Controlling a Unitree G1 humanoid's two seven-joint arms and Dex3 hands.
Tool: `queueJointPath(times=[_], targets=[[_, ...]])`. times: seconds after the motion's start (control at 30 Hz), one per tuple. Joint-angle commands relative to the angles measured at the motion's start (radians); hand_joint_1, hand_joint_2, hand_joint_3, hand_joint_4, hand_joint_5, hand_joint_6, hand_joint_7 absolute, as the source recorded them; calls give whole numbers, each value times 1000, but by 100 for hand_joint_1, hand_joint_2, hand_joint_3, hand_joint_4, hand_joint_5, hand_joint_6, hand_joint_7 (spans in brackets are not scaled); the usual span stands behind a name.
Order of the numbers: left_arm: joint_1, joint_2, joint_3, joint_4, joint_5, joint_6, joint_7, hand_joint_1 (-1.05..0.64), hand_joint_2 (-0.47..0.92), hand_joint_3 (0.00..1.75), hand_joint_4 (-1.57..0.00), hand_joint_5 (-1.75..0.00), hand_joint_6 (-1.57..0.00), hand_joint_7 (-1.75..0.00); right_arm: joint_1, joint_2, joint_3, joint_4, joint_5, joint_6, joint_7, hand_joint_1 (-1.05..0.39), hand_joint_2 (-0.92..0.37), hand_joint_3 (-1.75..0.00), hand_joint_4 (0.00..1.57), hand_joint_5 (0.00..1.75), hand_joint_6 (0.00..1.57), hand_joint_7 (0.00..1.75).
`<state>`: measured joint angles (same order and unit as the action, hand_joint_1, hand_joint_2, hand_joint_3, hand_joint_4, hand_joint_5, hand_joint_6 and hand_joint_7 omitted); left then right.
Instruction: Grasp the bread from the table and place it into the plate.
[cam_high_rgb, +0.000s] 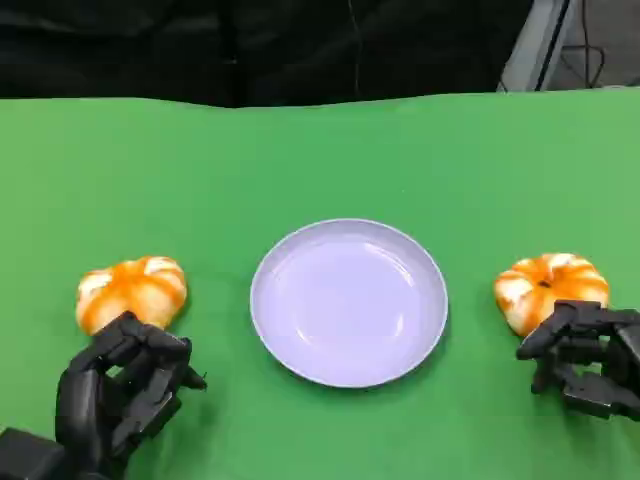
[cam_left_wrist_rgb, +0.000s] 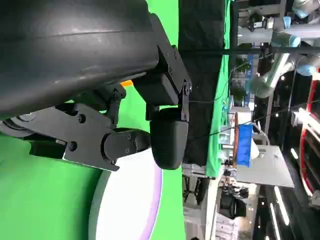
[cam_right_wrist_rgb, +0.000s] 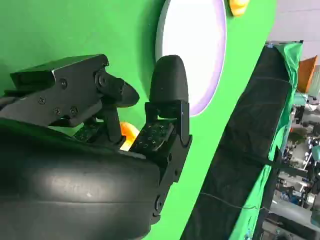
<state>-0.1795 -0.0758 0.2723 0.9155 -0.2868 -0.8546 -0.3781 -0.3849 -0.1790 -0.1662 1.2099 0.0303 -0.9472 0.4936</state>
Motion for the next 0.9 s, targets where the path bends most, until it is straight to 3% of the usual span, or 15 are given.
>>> queueJointPath(times=[0.03, 0.6, 0.67, 0.77, 0.83, 0.9], targets=[[3, 12, 5, -6, -5, -5, 2, -10, 92, 46, -88, -146, -90, -120, -6, -19, -8, 2, 19, -2, 11, 14, -75, -76, 91, 135, 97, 94], [11, 24, -6, -9, 10, -23, -16, -10, 92, 46, -85, -140, -88, -114, -4, -18, -7, 2, 16, -7, 9, 14, -78, -73, 91, 135, 97, 94], [12, 31, -14, -8, 7, -25, -39, -8, 92, 46, -86, -131, -90, -104, -3, -18, -8, 1, 17, -5, 10, 14, -78, -73, 91, 135, 97, 94], [10, 45, -26, 4, 15, -54, -77, -9, 92, 41, -87, -101, -97, -68, -2, -17, -8, 1, 18, -1, 10, 14, -78, -72, 92, 135, 97, 94], [7, 57, -33, 19, 36, -89, -78, -15, 92, 35, -93, -75, -108, -33, -2, -17, -7, 1, 17, -1, 11, 13, -79, -72, 92, 135, 97, 94], [4, 68, -38, 31, 52, -127, -79, -24, 92, 32, -98, -33, -107, -8, -1, -16, -8, 2, 20, -1, 17, 14, -79, -72, 91, 135, 97, 94]])
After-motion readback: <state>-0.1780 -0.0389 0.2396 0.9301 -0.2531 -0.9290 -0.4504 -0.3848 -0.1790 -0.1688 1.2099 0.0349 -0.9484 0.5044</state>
